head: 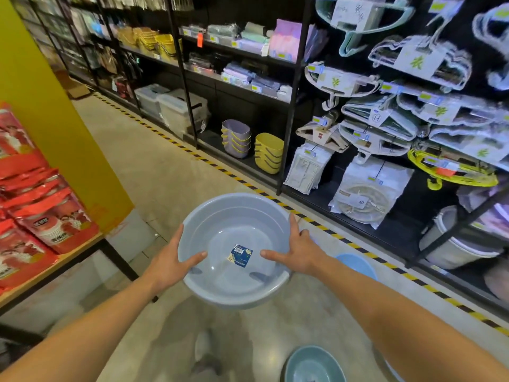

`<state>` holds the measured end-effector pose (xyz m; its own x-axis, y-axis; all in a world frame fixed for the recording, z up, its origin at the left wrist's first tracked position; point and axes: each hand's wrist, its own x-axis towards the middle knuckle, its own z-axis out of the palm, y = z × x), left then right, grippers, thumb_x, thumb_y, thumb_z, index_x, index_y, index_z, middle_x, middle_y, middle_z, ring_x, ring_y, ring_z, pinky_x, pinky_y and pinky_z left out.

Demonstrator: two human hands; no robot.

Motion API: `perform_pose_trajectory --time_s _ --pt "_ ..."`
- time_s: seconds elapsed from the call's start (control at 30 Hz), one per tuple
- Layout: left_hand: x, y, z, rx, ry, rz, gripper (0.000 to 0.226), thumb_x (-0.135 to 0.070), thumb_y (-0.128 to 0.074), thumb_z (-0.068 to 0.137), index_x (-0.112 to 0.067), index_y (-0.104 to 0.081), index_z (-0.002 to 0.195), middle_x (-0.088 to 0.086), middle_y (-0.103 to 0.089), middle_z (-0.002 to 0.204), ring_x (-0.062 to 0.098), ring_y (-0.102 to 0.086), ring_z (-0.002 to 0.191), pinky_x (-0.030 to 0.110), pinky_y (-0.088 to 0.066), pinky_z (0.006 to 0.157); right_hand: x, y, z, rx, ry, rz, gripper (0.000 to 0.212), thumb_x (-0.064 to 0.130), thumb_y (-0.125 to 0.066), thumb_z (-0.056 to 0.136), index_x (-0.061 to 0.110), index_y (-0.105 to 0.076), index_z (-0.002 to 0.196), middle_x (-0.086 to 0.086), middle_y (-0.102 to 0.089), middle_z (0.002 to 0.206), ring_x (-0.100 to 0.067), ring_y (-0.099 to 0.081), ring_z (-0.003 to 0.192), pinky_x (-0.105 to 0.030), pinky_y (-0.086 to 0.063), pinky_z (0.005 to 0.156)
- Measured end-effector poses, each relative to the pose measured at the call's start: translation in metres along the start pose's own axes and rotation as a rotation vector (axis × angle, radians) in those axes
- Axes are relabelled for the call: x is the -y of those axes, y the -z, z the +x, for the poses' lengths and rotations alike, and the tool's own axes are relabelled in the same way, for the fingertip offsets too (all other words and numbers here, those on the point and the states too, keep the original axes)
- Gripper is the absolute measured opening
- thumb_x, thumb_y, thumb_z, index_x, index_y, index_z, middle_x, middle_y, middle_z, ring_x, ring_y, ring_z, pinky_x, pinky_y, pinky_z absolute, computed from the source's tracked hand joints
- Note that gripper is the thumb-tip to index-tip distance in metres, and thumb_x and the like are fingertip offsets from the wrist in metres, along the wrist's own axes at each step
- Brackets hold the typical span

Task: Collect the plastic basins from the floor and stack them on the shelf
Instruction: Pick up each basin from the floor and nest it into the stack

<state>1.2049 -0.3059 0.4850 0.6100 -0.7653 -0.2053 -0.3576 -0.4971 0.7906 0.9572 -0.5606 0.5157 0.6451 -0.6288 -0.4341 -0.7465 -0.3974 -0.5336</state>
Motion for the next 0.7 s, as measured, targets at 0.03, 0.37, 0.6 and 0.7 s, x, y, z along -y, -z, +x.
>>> perform_pose_trajectory --time_s 0.03,0.37,0.6,0.7 --pt "0.006 0.000 0.009 -0.004 0.009 0.000 0.107 -0.069 -0.080 0.086 -0.050 -0.016 0.170 -0.018 -0.064 0.144 0.017 -0.068 0.126 0.049 -0.061 0.101 0.001 -0.003 0.010 0.005 -0.003 0.006 0.152 0.098 -0.068 0.060 0.041 0.027 0.163 -0.023 -0.016 0.171 -0.042 -0.044 0.148 -0.048 -0.039 0.118" --pt "0.074 0.012 0.126 -0.004 0.079 -0.089 0.096 -0.078 -0.079 0.078 -0.069 -0.026 0.156 -0.029 -0.067 0.132 0.005 -0.072 0.115 0.023 -0.061 0.086 0.023 -0.042 0.151 0.065 -0.055 -0.001 0.150 0.102 -0.063 0.058 0.042 0.027 0.162 -0.022 -0.020 0.168 -0.041 -0.044 0.147 -0.051 -0.042 0.116" --pt "0.162 -0.003 0.250 0.069 0.248 0.071 0.113 -0.067 -0.078 0.085 -0.041 -0.013 0.174 0.004 -0.062 0.150 0.030 -0.064 0.133 0.051 -0.053 0.109 0.017 -0.097 0.286 0.036 -0.074 0.041 0.141 0.103 -0.061 0.061 0.052 0.028 0.159 -0.012 -0.030 0.156 -0.033 -0.055 0.136 -0.045 -0.052 0.103" --pt "0.215 -0.027 0.302 0.038 0.289 0.099 0.115 -0.070 -0.075 0.085 -0.042 -0.008 0.175 0.007 -0.046 0.164 0.031 -0.053 0.144 0.044 -0.045 0.115 -0.004 -0.138 0.350 0.030 -0.084 0.078 0.142 0.106 -0.061 0.057 0.057 0.029 0.156 -0.002 -0.030 0.151 -0.029 -0.054 0.136 -0.042 -0.055 0.095"
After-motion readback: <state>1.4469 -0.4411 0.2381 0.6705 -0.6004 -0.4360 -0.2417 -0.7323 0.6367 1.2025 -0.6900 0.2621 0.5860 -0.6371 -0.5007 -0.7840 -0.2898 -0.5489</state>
